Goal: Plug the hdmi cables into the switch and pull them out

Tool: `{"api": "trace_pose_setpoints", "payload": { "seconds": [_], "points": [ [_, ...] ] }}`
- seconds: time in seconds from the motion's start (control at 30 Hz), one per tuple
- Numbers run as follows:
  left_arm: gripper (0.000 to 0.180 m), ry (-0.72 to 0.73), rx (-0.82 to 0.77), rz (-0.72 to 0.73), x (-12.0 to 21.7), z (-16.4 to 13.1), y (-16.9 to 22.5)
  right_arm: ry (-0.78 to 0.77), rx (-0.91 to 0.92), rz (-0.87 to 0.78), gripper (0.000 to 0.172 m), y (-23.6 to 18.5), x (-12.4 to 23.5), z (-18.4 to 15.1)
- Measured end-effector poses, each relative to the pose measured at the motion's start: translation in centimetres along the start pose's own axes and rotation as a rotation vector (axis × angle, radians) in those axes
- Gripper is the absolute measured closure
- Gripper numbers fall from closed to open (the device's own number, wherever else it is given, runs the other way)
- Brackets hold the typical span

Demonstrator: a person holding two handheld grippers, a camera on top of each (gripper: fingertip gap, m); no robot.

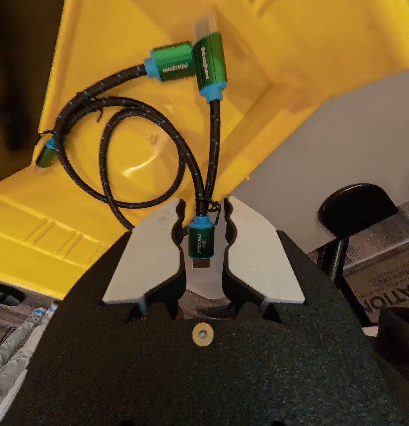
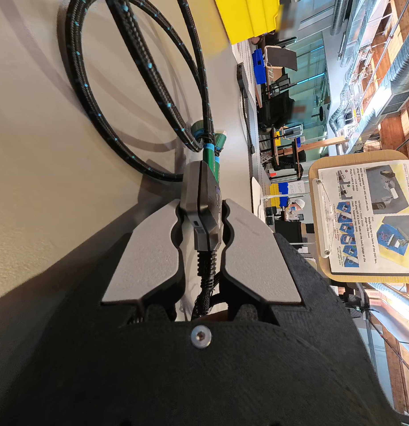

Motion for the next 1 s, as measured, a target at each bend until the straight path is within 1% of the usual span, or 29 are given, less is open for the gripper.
{"api": "trace_pose_setpoints", "payload": {
  "seconds": [0.07,0.13,0.37,0.53,0.6,0.67,0.73,0.8,0.87,0.93,1.0],
  "points": [
    [0.152,0.000,-0.003,-0.033,-0.4,-0.2,-0.1,0.000,0.001,0.000,0.141,0.0,0.0,0.0],
    [0.153,0.014,-0.002,-0.026,-0.1,-0.3,-0.1,-0.001,0.003,-0.002,0.141,0.0,0.0,0.0],
    [0.158,0.098,0.025,0.005,2.1,-0.6,0.4,-0.004,0.007,-0.002,0.141,0.0,0.0,0.0],
    [0.160,0.131,0.017,0.013,3.1,-0.5,1.0,-0.006,0.016,-0.007,0.141,0.0,0.1,0.0],
    [0.161,0.178,0.038,0.042,4.3,-0.2,1.1,-0.008,0.022,-0.009,0.141,0.0,0.1,0.0],
    [0.162,0.272,0.062,0.087,6.7,0.1,1.4,-0.008,0.026,-0.012,0.141,0.0,0.1,0.0],
    [0.163,0.401,0.078,0.162,10.0,0.5,2.0,-0.009,0.031,-0.016,0.141,0.0,0.1,0.0],
    [0.163,0.581,0.071,0.215,13.7,1.6,3.3,-0.005,0.032,-0.017,0.141,0.0,0.1,0.1],
    [0.163,0.782,0.026,0.235,16.7,3.7,5.3,0.001,0.030,-0.018,0.140,0.1,0.2,0.3],
    [0.163,0.969,-0.006,0.171,18.5,6.7,7.2,0.008,0.025,-0.020,0.140,0.2,0.2,0.4],
    [0.162,1.152,-0.023,0.087,19.1,10.0,8.5,0.011,0.027,-0.025,0.140,0.3,0.3,0.5]
  ]
}}
Point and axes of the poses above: each gripper's, where its closed fingertips meet, x back along the fingers, z out of its top, y = z × x across the jaws, the point moved 7 cm from there along x, back along the fingers, and after that the axes turned 2 degrees about x, right-handed, at the moved point
